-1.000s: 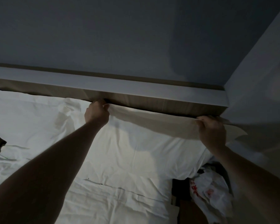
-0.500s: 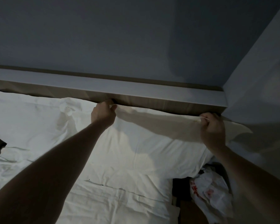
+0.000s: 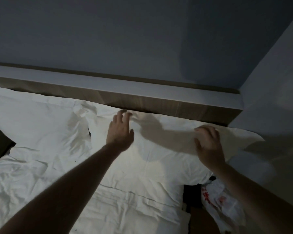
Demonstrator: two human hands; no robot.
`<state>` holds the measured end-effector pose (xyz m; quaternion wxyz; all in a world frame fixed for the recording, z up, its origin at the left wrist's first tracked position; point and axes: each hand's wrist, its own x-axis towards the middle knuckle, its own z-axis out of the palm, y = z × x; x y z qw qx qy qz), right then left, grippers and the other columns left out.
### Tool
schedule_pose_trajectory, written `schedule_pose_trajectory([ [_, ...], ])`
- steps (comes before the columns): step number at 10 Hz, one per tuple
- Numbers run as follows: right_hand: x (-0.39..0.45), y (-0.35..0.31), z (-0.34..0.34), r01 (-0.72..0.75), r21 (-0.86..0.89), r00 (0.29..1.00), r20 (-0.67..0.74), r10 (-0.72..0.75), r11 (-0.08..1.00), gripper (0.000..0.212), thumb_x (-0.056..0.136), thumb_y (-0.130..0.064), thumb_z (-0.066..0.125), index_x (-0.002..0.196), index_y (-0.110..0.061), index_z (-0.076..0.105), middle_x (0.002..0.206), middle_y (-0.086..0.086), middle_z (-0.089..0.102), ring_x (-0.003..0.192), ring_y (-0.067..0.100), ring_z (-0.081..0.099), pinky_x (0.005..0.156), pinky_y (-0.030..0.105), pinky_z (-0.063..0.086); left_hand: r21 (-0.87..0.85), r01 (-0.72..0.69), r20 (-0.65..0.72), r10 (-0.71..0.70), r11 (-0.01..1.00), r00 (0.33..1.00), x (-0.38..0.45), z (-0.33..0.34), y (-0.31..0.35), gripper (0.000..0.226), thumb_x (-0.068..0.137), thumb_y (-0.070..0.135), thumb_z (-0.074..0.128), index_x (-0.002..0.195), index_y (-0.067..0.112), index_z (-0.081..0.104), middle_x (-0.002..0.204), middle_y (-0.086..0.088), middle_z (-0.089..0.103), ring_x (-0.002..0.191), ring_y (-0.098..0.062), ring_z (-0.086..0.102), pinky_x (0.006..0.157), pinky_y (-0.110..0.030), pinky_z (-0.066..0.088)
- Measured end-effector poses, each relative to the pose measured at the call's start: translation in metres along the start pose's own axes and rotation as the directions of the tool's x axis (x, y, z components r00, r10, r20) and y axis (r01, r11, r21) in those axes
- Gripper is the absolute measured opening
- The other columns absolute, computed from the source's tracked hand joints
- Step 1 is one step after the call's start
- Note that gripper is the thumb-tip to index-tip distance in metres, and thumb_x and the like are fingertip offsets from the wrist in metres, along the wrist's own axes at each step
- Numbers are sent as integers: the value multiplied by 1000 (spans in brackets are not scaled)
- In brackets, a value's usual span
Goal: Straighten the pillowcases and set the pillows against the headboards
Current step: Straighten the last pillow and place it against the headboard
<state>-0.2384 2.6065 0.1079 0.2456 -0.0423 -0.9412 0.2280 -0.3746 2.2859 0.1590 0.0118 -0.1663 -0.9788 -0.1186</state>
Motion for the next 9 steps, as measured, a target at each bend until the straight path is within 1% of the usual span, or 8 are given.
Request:
schedule_pose_trajectory([
  [1, -6, 6, 14, -42, -28, 991, 127, 45, 999, 42, 95, -25, 55, 129, -3, 64, 131, 17, 63, 127, 35, 54, 115, 43, 35, 24, -24, 162, 20, 999, 987, -15, 18, -6, 74, 85, 29, 72, 149, 16, 38, 158, -11, 33, 139, -35, 42, 110, -48, 45],
  [2, 4, 10, 19, -81, -70, 975, 200, 93, 994, 54, 90, -23, 58, 139, -1, 58, 141, 19, 59, 134, 37, 51, 119, 49, 34, -3, 104, 253, -100, 995, 962, -2, 25, -19, 87, 84, 32, 74, 157, 19, 26, 166, -8, 19, 147, -36, 31, 114, -50, 43],
  [3, 13, 4, 16, -87, -66, 970, 222, 100, 994, 57, 87, -17, 62, 141, -1, 56, 144, 19, 58, 136, 37, 49, 119, 51, 35, -29, 159, 227, -149, 987, 962, 13, 19, -23, 92, 85, 31, 74, 160, 19, 22, 170, -8, 14, 152, -36, 25, 118, -51, 38],
  [4, 17, -8, 11, -143, -58, 951, 270, 153, 988, 61, 88, -9, 70, 147, -3, 52, 150, 15, 53, 143, 31, 41, 122, 49, 29, -23, 182, 239, -171, 983, 956, 22, 13, -25, 94, 85, 31, 73, 161, 20, 20, 172, -8, 10, 157, -35, 18, 123, -50, 31],
  [6, 18, 0, 14, -177, -63, 919, 347, 188, 982, 72, 89, -14, 72, 155, -8, 42, 158, 10, 46, 150, 27, 35, 127, 43, 22, 32, 156, 259, -159, 987, 953, 21, 14, -29, 99, 89, 29, 70, 165, 24, 7, 175, -4, -5, 161, -37, 4, 128, -51, 21],
  [7, 19, 2, 17, -207, -61, 913, 348, 215, 977, 74, 89, -16, 73, 155, -10, 41, 157, 10, 46, 148, 28, 36, 126, 46, 25, -11, 175, 274, -166, 984, 947, 34, 13, -34, 98, 88, 32, 70, 165, 24, 9, 175, -6, -1, 160, -36, 5, 128, -51, 20],
  [8, 23, -2, 16, -191, -65, 919, 337, 202, 979, 72, 89, -16, 72, 155, -10, 41, 154, 11, 47, 146, 29, 38, 125, 47, 25, -33, 195, 280, -178, 980, 943, 40, 6, -35, 96, 86, 34, 71, 163, 24, 15, 175, -6, 3, 160, -36, 11, 126, -52, 26],
  [9, 22, -1, 14, -202, -62, 916, 341, 211, 977, 72, 90, -16, 69, 155, -10, 40, 157, 11, 43, 148, 30, 34, 126, 46, 22, -33, 198, 256, -183, 980, 949, 29, 8, -29, 95, 87, 34, 71, 163, 25, 16, 175, -5, 3, 159, -37, 13, 124, -53, 29],
])
